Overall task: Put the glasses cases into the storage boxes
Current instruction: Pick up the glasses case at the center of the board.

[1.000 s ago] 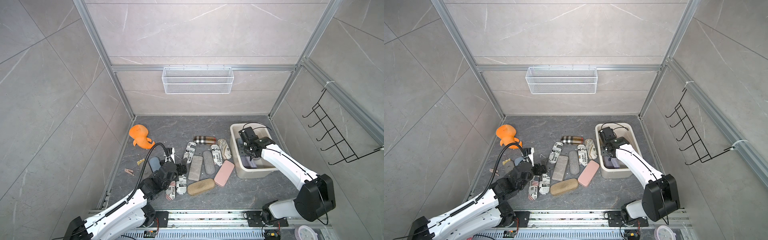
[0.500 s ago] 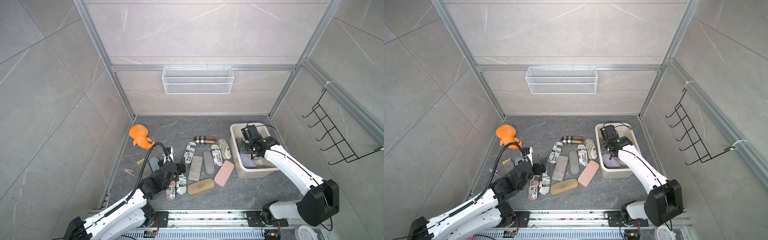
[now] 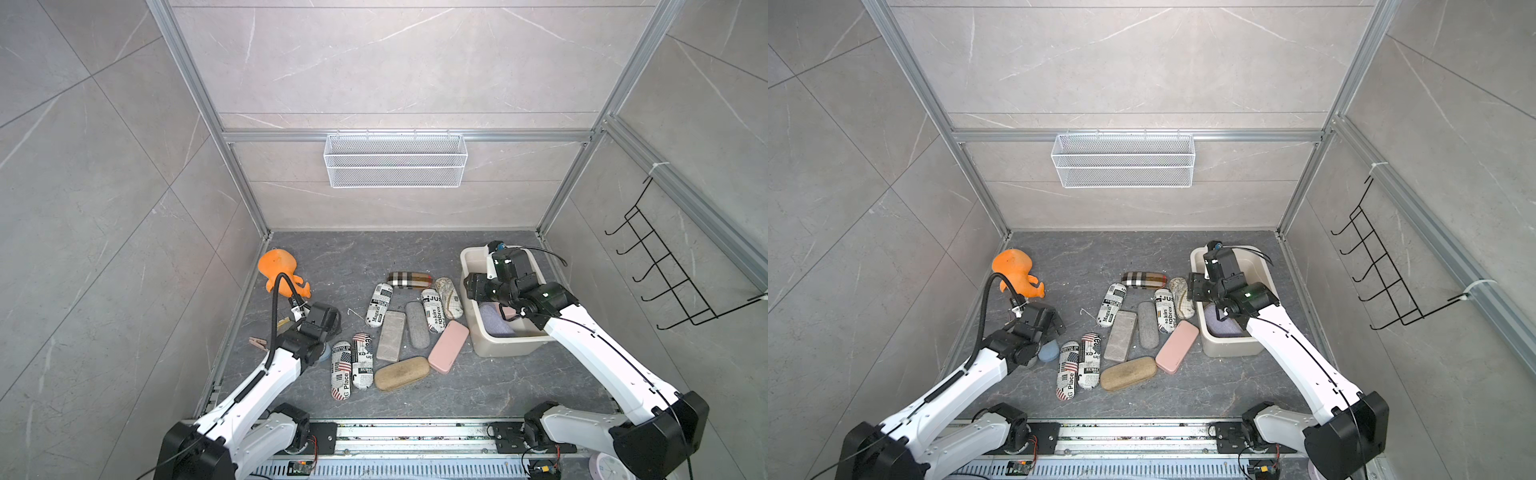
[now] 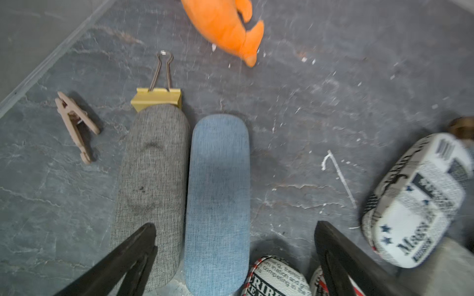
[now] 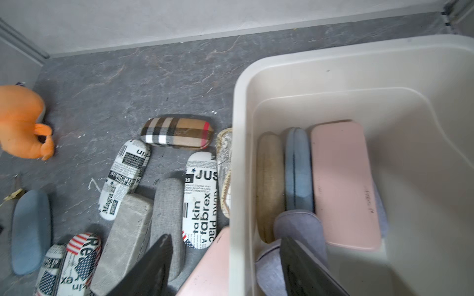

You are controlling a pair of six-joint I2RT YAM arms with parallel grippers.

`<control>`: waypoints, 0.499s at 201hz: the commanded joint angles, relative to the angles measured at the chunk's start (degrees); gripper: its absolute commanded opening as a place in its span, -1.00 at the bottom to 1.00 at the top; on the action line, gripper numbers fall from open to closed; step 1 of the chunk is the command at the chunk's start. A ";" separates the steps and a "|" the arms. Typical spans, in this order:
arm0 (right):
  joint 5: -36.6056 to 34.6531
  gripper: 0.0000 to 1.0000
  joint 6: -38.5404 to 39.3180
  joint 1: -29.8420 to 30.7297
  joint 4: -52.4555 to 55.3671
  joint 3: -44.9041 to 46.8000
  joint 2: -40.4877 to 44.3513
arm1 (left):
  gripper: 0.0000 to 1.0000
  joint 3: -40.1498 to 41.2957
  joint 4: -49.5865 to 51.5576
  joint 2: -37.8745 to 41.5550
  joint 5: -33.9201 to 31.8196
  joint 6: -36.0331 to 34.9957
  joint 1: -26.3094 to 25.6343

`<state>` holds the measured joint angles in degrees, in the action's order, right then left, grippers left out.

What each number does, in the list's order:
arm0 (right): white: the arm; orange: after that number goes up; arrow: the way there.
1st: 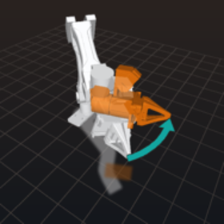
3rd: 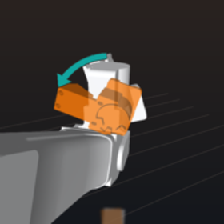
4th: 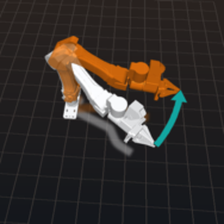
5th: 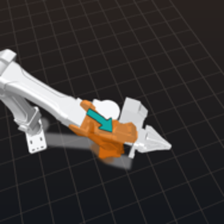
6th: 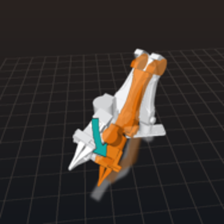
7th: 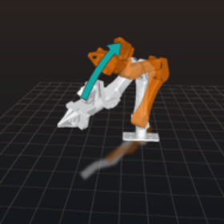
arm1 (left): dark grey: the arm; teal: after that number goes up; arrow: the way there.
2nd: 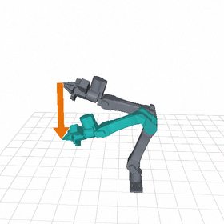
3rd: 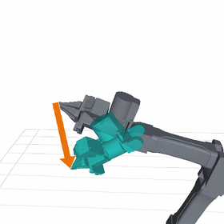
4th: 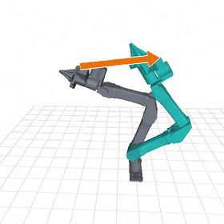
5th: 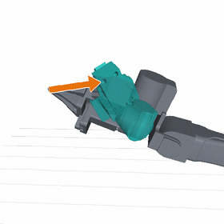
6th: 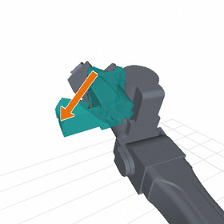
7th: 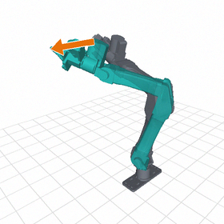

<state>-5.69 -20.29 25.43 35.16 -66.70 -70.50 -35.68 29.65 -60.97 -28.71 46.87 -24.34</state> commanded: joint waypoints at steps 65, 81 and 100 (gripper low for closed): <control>1.28 0.19 1.83 0.99 -2.85 3.01 2.68 | 0.72 -3.13 -3.49 -13.15 8.58 0.61 4.67; 1.74 0.20 1.49 0.94 -3.31 3.54 2.61 | 0.71 -3.66 -3.23 -14.57 9.04 -0.16 4.74; 2.00 0.19 1.18 0.94 -4.12 4.19 2.97 | 0.65 -3.77 -4.26 -15.61 9.95 -2.51 4.74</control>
<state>-4.58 -19.42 26.13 32.95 -63.68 -68.64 -37.56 26.74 -75.44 -20.62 47.44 -19.81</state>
